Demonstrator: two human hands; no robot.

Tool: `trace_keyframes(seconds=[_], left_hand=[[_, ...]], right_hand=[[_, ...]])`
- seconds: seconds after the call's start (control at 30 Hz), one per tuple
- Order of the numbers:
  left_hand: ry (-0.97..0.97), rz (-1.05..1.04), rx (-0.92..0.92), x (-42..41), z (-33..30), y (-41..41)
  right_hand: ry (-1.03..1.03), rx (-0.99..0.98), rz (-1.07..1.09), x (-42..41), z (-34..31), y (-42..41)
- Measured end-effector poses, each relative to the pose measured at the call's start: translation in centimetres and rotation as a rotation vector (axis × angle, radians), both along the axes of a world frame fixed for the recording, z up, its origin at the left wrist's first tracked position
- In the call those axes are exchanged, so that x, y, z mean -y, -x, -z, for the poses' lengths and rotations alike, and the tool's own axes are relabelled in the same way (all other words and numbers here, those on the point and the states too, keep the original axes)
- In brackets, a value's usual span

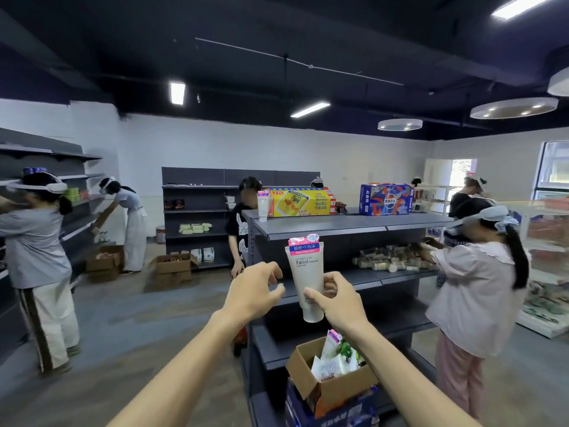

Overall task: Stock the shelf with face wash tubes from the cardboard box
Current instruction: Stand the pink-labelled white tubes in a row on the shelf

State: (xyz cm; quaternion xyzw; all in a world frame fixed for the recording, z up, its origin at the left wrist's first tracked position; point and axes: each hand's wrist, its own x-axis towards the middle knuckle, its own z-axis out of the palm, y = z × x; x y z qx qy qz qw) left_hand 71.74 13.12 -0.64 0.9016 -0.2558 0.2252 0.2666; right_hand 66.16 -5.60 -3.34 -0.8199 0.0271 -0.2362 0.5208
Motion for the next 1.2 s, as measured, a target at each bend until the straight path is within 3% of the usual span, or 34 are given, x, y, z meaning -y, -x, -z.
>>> trace_keyframes(seconds=[0.23,0.57,0.87,1.2], left_hand=[[0.025,-0.008,-0.007,2.3,-2.5,-14.8],[0.018,-0.059,-0.072,9.4,-0.5,-32.1],[0.016,-0.227,-0.062,13.9,-1.1,-44.1],[0.049,-0.296,-0.021,13.9,-4.2,-55.1]], right_hand=[[-0.065,0.018,-0.005,3.0,-1.2,-14.8],[-0.081,0.009,-0.112,10.0,0.3,-34.7],[-0.075,-0.013,-0.237,15.7,-1.3,-50.6],[-0.058,0.052,-0.321,14.1,-3.9,-63.4]])
